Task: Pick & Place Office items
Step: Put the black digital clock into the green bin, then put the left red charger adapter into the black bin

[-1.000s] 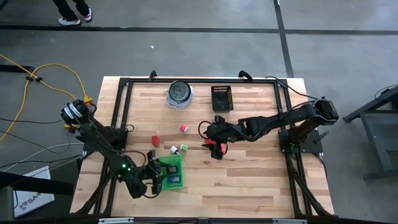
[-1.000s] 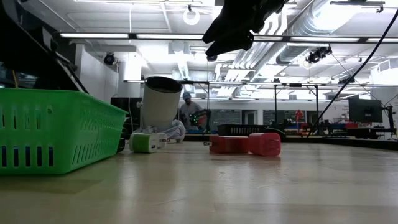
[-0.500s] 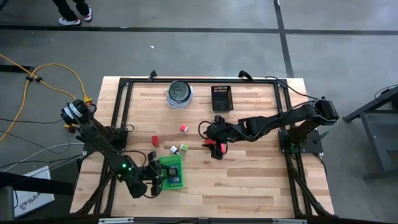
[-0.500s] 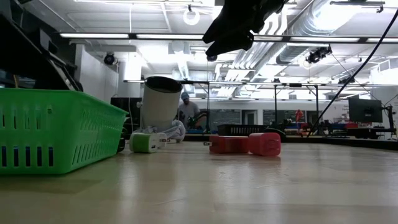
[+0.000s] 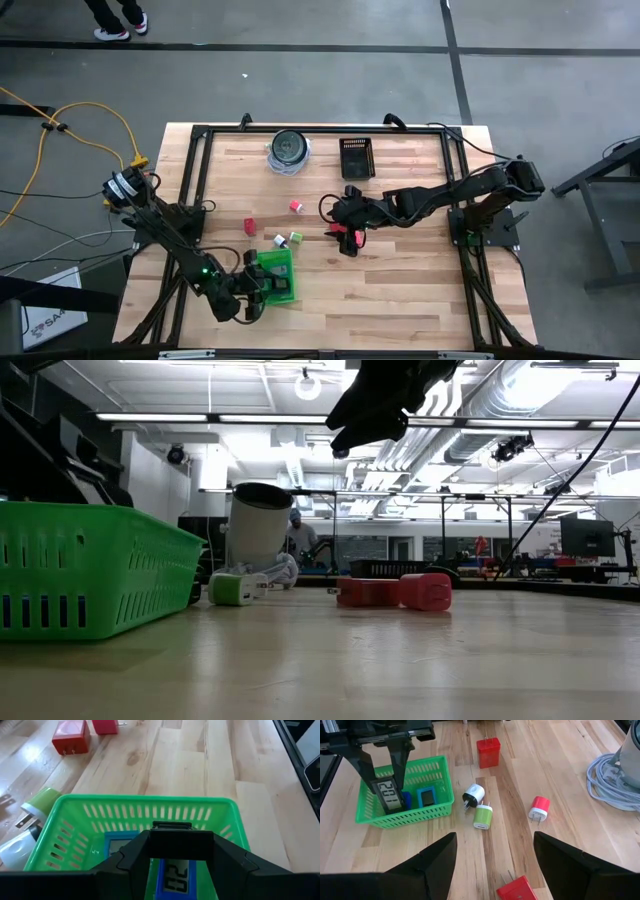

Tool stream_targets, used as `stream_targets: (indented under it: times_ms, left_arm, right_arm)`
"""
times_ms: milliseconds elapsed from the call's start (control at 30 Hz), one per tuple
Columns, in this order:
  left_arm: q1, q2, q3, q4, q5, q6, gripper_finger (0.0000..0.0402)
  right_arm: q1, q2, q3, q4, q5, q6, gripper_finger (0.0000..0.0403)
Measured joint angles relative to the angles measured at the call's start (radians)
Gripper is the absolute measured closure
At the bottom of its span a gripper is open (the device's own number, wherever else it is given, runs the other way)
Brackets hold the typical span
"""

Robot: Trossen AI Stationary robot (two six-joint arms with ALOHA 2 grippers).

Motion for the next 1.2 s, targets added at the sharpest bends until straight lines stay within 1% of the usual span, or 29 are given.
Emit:
stream_targets:
  times_ms: [133, 300, 467, 600, 800, 1200]
  left_arm:
    - [0.012, 0.0, 0.0, -0.005, 0.007, 0.007, 0.0242]
    - [0.051, 0.019, 0.0, -0.009, 0.063, 0.008, 0.0242]
    - [0.077, 0.032, 0.002, 0.003, 0.096, 0.009, 0.0242]
    - [0.073, 0.032, 0.002, 0.001, 0.096, 0.029, 0.024]
    - [0.064, 0.032, 0.0, -0.012, 0.114, 0.064, 0.0224]
    - [0.064, 0.032, 0.0, -0.006, 0.106, 0.065, 0.022]
  right_arm:
    - [0.0, 0.0, 0.0, 0.0, 0.0, 0.0, 0.0152]
    - [0.0, 0.0, 0.0, 0.0, -0.007, 0.0, 0.0152]
    - [0.0, 0.0, 0.0, 0.0, -0.032, 0.0, 0.0152]
    - [0.0, 0.0, 0.0, 0.0, -0.033, 0.0, 0.0152]
    - [0.0, 0.0, 0.0, 0.0, -0.033, 0.0, 0.0152]
    - [0.0, 0.0, 0.0, 0.0, -0.033, 0.0, 0.0152]
